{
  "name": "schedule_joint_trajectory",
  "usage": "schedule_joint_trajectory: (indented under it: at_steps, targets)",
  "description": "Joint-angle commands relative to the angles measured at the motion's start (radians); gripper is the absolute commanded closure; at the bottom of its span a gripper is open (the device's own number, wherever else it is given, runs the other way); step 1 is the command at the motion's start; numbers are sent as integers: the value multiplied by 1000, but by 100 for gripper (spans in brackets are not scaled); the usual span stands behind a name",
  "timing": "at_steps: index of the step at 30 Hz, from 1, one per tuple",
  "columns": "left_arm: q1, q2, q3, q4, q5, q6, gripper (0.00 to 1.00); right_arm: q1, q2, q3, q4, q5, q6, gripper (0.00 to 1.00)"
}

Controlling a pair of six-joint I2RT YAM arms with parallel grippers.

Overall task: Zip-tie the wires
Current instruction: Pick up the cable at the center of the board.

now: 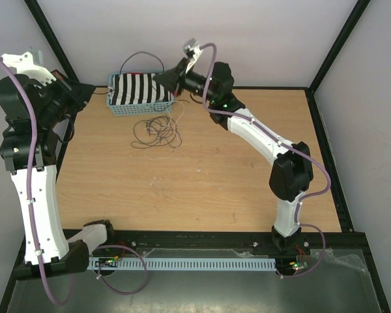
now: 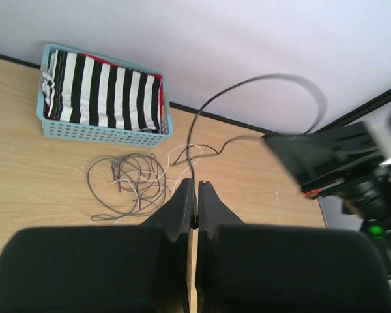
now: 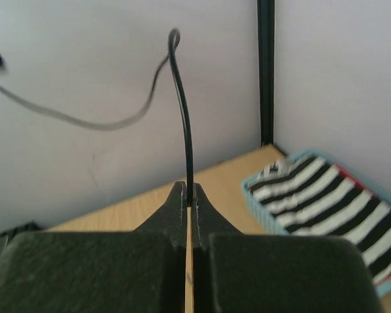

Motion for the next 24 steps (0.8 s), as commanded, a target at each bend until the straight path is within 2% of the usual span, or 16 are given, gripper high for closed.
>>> schedule_joint_trajectory:
  at_steps: [1,6,9,11,13,16,19,24]
  targets:
    - [7,11,104,20,21,-14,100,0,-59,-155,-37,-52,-46,100]
    - [7,61,248,19,17,-22,100,0,-79,-300,-63,-157,-64,100]
    - [18,78,316,19,-5,-19,100,0,-116,-337,-160,-168,-149,60]
    - [31,70,322,17,-36,-8,100,-1,-156,-348,-258,-68,-232,43]
    - [56,52,312,16,-61,1,100,-3,-185,-354,-341,42,-307,33]
    - [85,28,289,14,-67,-4,100,-9,-199,-350,-418,160,-373,25]
    - [89,22,286,15,-36,-20,100,-16,-179,-344,-443,205,-387,23]
    - [88,32,311,16,46,-57,100,-7,-151,-390,-371,58,-377,12]
